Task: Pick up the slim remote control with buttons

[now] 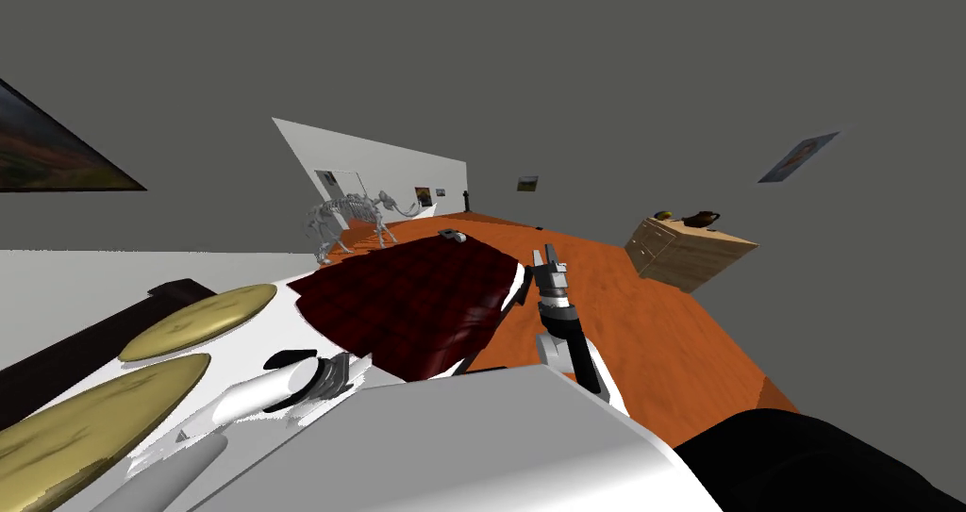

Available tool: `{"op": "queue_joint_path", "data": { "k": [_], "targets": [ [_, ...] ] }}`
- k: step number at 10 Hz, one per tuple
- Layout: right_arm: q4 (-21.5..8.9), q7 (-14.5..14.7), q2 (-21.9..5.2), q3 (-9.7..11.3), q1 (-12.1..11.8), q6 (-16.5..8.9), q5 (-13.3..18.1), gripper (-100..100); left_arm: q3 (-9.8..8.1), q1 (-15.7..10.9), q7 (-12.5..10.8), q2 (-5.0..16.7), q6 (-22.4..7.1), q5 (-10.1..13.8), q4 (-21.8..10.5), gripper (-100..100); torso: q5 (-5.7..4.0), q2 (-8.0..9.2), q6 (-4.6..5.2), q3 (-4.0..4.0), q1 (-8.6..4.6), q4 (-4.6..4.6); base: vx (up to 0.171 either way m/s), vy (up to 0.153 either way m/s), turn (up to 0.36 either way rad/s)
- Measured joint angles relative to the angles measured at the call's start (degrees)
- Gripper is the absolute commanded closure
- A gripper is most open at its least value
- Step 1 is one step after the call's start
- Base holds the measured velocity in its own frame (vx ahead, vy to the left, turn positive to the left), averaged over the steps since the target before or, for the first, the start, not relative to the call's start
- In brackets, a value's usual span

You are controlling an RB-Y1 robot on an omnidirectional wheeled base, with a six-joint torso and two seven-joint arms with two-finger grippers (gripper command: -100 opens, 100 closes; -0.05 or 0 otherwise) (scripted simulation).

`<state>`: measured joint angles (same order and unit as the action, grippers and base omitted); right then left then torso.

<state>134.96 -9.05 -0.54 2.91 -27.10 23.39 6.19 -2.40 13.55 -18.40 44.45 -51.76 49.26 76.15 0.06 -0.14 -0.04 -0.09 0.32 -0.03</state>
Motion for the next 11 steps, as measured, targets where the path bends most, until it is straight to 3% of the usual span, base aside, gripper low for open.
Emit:
{"op": "queue_joint_path", "data": {
  "k": [4,8,9,10,11],
  "targets": [
    [0.0,0.0,0.0,0.0,0.0,0.0,0.0,0,1.27,0.7,-1.7,2.3,-5.9,2.6,-2.2,-100,0.0,0.01,-0.02,0.0,-0.02,0.0,0.044,0.07,-0.058],
    [0.0,0.0,0.0,0.0,0.0,0.0,0.0,0,3.0,0.4,-2.5,3.1,-9.5,4.3,-5.5,-100,-0.01,0.03,-0.02,0.02,-0.09,0.0,0.034,0.052,-0.051],
    [0.0,0.0,0.0,0.0,0.0,0.0,0.0,0,3.08,0.4,-2.7,3.1,-9.8,4.4,-5.5,0,-0.03,0.1,-0.03,0.05,-0.21,0.02,0.004,0.006,0.001],
    [0.0,0.0,0.0,0.0,0.0,0.0,0.0,0,3.07,0.4,-2.7,3.1,-9.8,4.4,-5.5,-100,-0.06,0.16,-0.03,0.09,-0.31,0.03,-0.036,0.036,-0.29],
    [0.0,0.0,0.0,0.0,0.0,0.0,0.0,0,2.93,1.2,-3.8,2.7,-9.5,4.0,-5.0,-100,-0.05,0.3,0.04,0.16,-0.25,0.06,-0.085,0.084,-0.452]
  ]
}}
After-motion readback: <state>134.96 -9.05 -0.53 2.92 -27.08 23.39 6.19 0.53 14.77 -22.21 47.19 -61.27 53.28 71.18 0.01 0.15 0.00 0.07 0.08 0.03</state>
